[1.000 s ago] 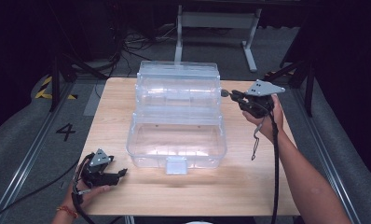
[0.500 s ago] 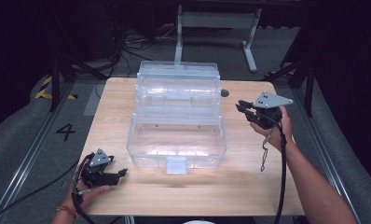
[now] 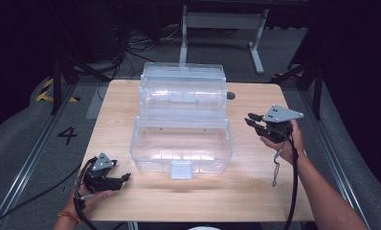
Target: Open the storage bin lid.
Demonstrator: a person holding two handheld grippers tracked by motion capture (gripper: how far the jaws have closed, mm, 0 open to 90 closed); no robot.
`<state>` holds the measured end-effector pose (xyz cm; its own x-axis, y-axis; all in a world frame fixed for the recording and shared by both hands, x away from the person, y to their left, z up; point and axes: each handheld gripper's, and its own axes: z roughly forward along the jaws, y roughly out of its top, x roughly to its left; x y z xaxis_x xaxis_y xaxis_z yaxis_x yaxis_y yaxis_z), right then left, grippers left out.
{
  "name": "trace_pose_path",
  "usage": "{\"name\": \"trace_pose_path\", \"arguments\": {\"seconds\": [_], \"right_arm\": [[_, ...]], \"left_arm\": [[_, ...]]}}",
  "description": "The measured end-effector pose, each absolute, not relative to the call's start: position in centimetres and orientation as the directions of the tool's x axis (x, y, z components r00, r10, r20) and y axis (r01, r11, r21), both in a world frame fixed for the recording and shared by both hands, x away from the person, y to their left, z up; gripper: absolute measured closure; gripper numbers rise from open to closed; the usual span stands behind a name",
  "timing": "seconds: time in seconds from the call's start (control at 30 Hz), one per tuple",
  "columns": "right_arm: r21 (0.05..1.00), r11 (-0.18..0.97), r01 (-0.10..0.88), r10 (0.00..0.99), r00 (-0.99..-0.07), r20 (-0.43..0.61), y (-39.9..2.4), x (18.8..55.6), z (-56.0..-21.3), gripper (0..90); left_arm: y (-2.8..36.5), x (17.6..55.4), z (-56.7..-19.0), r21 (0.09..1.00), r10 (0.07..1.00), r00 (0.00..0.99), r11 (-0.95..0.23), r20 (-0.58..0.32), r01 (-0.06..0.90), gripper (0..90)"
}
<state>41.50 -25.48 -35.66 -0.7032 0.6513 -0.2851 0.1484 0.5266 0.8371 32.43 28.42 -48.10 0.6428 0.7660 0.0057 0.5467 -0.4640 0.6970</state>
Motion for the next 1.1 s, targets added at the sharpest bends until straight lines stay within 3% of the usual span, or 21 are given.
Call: {"name": "trace_pose_path", "arguments": {"seconds": [0.83, 1.1], "right_arm": [[0.827, 0.518, 0.217, 0.675, -0.698, -0.239, -29.9, 38.4, -39.8, 68.1], [0.828, 0.494, 0.264, 0.704, -0.681, -0.202, -31.4, 37.4, -41.2, 61.4]], "left_arm": [[28.4, 32.4, -48.1, 0.695, 0.767, 0.642, -0.46, -0.002, 0.552, 23.8], [28.4, 32.4, -48.1, 0.695, 0.768, 0.64, -0.46, -0.001, 0.553, 23.8]]}}
